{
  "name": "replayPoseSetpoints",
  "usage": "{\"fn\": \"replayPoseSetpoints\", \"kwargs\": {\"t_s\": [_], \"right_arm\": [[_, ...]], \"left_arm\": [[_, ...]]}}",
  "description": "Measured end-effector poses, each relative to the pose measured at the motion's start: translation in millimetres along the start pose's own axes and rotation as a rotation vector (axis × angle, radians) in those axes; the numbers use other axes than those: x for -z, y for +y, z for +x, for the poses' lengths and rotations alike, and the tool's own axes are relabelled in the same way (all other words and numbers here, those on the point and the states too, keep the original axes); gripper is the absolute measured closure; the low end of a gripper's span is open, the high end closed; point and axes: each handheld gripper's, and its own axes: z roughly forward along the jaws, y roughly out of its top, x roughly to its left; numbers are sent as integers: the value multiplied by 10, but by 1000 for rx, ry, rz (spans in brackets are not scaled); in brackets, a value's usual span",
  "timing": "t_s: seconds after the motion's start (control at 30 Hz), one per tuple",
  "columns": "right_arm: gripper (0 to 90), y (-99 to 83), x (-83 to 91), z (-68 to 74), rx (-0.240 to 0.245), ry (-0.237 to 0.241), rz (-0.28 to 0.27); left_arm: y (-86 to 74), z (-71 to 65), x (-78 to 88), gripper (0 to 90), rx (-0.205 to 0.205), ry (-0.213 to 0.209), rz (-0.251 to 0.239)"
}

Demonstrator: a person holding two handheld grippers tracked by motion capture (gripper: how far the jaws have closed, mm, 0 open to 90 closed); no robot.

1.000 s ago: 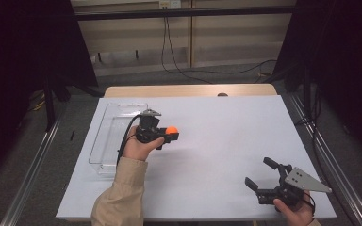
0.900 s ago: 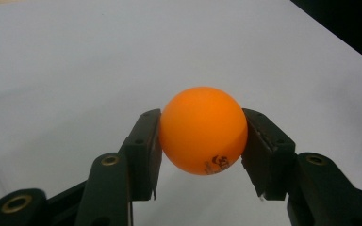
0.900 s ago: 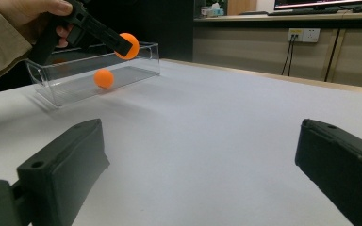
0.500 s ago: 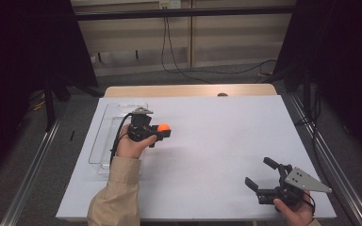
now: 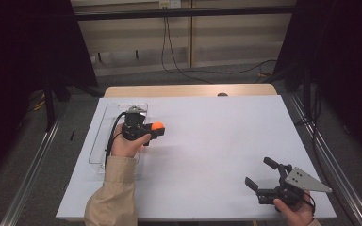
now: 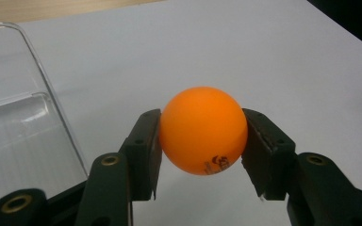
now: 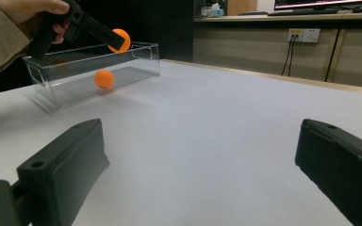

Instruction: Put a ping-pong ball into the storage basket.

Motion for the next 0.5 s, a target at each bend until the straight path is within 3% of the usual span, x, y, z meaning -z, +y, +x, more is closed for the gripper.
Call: {"fn": "replayPoseSetpoints", "kwargs": {"t_s": [0.5], "right_arm": [[18, -2, -6, 0, 1, 1, 1]], "left_arm": [[-36, 192, 151, 508, 26, 51, -33]]}}
